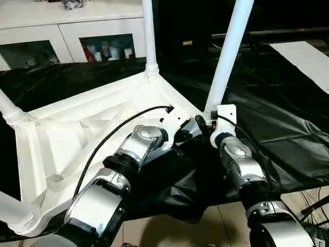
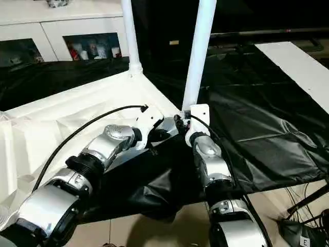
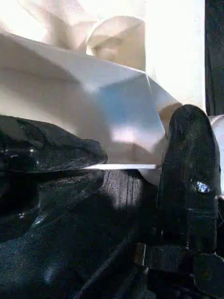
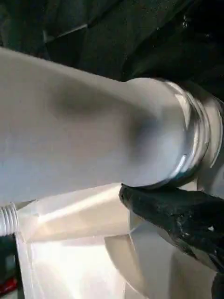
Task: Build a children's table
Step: Rotate leg to tighten
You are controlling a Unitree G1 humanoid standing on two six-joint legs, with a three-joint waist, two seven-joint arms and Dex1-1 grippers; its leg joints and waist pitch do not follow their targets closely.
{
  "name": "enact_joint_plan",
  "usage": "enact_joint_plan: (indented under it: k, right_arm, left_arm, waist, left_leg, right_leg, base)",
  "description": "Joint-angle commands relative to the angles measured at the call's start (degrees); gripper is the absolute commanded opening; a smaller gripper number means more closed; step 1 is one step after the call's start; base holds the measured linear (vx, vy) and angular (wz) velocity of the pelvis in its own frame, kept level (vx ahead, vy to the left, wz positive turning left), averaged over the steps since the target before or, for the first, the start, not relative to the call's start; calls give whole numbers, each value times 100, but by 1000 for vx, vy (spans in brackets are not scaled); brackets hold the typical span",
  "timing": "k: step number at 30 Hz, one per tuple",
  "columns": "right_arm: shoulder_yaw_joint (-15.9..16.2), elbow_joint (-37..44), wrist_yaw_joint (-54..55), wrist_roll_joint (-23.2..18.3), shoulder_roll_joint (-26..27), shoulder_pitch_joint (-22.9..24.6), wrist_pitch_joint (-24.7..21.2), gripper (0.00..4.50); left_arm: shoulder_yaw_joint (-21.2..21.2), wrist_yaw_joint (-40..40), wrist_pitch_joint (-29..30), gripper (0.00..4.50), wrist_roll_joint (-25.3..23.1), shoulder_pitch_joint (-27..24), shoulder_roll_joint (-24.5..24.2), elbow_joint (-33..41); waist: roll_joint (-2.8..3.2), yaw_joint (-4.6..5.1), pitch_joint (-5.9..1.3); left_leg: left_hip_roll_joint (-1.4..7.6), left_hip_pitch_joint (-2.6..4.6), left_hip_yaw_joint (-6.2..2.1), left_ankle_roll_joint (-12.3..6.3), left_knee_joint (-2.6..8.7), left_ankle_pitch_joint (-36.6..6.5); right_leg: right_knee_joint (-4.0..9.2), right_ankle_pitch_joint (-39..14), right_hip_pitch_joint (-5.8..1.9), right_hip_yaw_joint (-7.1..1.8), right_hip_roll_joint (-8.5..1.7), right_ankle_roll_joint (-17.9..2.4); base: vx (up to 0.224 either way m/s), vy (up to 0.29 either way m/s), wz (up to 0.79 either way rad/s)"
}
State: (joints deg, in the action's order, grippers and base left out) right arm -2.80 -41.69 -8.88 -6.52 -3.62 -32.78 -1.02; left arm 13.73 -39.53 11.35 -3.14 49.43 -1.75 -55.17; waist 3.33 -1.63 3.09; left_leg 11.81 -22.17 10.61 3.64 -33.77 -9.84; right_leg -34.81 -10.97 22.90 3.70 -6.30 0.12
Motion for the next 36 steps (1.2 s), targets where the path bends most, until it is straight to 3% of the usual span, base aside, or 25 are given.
enact_joint_plan:
  k: [1,4,7,11,13,17,18,20,21,31,33,36]
  right_arm:
    - [50,201,-357,-236,108,76,95,353]
    - [128,542,-610,-239,-168,254,147,378]
    - [232,1126,-1463,-440,-598,558,-244,398]
    - [546,1679,-2610,-460,-1212,920,-589,398]
    - [767,2070,-3464,-571,-1721,1163,-766,398]
    - [890,2277,-3895,-628,-2027,1273,-809,398]
    - [1014,2454,-4293,-732,-2256,1327,-916,398]
    - [1048,2535,-4457,-770,-2335,1345,-995,398]
    - [1095,2563,-4600,-737,-2410,1323,-1059,398]
    - [1213,2548,-4891,-666,-2424,1222,-1171,398]
    - [1227,2538,-4929,-700,-2433,1218,-1206,365]
    - [1232,2536,-4982,-755,-2438,1205,-1248,352]
  left_arm:
    - [109,-204,-11,0,-62,-142,-45,-66]
    - [221,-606,-102,0,-25,-204,-175,20]
    - [357,-1136,64,0,-40,-322,-404,284]
    - [443,-1614,212,0,-22,-461,-613,622]
    - [545,-2048,172,0,-7,-564,-802,837]
    - [637,-2441,162,0,39,-634,-950,993]
    - [711,-2877,-22,0,123,-692,-1093,1130]
    - [748,-3046,-72,0,150,-725,-1166,1226]
    - [779,-3232,-78,0,180,-762,-1254,1350]
    - [809,-3504,171,0,232,-891,-1388,1751]
    - [806,-3513,164,0,234,-892,-1394,1752]
    - [804,-3534,172,0,248,-900,-1421,1780]
  waist:
    - [-79,-14,-390]
    - [-110,-29,-388]
    - [-128,-62,-379]
    - [-125,-84,-339]
    - [-133,-96,-341]
    - [-139,-121,-338]
    - [-135,-110,-332]
    - [-130,-119,-334]
    - [-93,-126,-350]
    - [-112,-178,-363]
    - [-123,-179,-360]
    - [-119,-183,-363]
  left_leg:
    - [40,51,-14,-450,375,-1122]
    - [38,49,0,-590,355,-877]
    - [49,46,10,-768,347,-770]
    - [77,70,12,-675,374,-1096]
    - [78,60,7,-637,377,-1126]
    - [88,54,1,-623,382,-1095]
    - [78,56,2,-594,384,-1182]
    - [91,50,-6,-589,390,-1162]
    - [101,76,-2,-581,384,-1120]
    - [100,72,7,-562,371,-977]
    - [96,69,10,-566,369,-993]
    - [97,73,7,-552,369,-977]
  right_leg:
    - [426,-544,-312,-154,-155,-1344]
    - [409,-316,-314,-150,-148,-1435]
    - [390,-170,-325,-150,-138,-1476]
    - [446,-700,-295,-157,-146,-1434]
    - [453,-824,-307,-162,-149,-1388]
    - [447,-823,-304,-171,-154,-1381]
    - [467,-939,-297,-164,-154,-1392]
    - [448,-924,-303,-168,-157,-1395]
    - [438,-807,-282,-168,-150,-1450]
    - [388,-507,-292,-169,-152,-1549]
    - [397,-550,-292,-166,-152,-1534]
    - [397,-604,-293,-169,-156,-1513]
  base:
    - [0,0,0]
    - [0,0,0]
    - [0,0,0]
    - [0,0,0]
    - [0,0,0]
    - [0,0,0]
    - [0,0,0]
    - [0,0,0]
    - [0,0,0]
    - [0,0,0]
    - [0,0,0]
    - [0,0,0]
